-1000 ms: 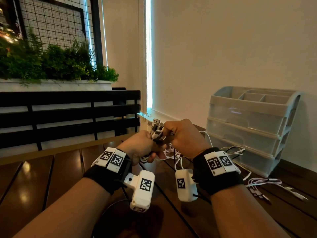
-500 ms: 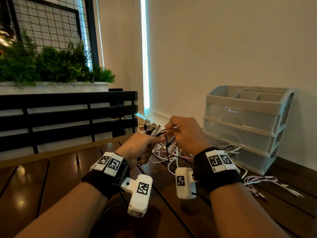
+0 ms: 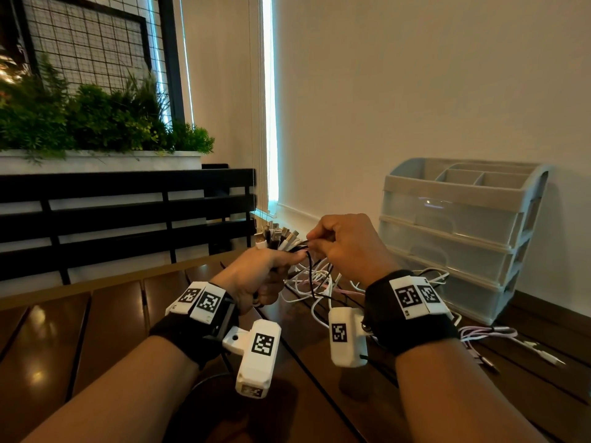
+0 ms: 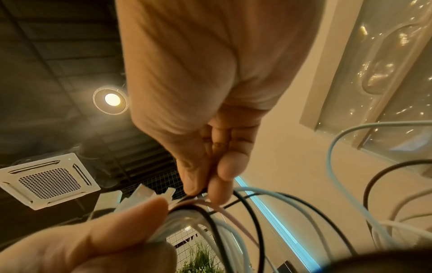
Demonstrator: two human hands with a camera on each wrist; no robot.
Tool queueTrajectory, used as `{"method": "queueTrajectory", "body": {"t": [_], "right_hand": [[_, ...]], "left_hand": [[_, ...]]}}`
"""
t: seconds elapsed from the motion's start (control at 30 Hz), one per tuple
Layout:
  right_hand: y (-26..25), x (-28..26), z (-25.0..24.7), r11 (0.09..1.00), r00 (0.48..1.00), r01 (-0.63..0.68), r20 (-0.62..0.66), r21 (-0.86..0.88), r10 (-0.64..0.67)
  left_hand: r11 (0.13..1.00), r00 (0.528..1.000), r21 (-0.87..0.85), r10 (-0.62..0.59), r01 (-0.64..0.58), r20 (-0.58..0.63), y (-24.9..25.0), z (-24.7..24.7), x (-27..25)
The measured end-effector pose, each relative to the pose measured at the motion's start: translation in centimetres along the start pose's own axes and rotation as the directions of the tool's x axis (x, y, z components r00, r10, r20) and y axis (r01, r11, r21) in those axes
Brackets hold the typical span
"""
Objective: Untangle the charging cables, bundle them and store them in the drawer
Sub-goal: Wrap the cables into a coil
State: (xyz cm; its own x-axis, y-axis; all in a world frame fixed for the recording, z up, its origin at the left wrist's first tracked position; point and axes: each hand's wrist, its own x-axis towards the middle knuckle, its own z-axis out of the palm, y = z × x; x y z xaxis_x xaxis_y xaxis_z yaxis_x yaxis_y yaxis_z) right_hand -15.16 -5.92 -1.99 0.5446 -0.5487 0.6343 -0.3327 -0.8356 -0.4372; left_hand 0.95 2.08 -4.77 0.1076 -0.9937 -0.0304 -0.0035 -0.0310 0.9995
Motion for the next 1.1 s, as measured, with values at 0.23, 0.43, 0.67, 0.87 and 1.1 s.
{"method": "queueTrajectory", "body": {"t": [0.23,0.43,0.67,0.87,1.1], "right_hand": [[0.5,0.1,0.2,0.997,0.985,0.023,0.172,-0.069,-0.011],[0.4,-0.2,0.6,0.987,0.949,0.030,0.315,-0.160,0.022],[0.4,-0.4,0.8,0.997,0.948,-0.005,0.318,-0.079,0.030],[0.4,-0.1,1.9,0.992,0.949,-0.004,0.312,-0.130,0.044],[0.3,0.1,2.2,0.995,0.977,-0.082,0.193,-0.048,0.090]], "left_hand": [[0.999,0.998,-0.049,0.019,-0.016,0.063,0.2,0.1,-0.1],[0.999,0.994,-0.042,0.033,-0.028,0.108,0.2,0.4,-0.1],[0.992,0.990,-0.042,0.112,-0.116,-0.090,-0.3,0.7,0.4],[0.982,0.945,-0.026,0.174,-0.188,-0.276,-0.6,1.6,0.5],[0.969,0.906,-0.080,0.186,-0.232,-0.381,-0.7,2.3,1.2]]}}
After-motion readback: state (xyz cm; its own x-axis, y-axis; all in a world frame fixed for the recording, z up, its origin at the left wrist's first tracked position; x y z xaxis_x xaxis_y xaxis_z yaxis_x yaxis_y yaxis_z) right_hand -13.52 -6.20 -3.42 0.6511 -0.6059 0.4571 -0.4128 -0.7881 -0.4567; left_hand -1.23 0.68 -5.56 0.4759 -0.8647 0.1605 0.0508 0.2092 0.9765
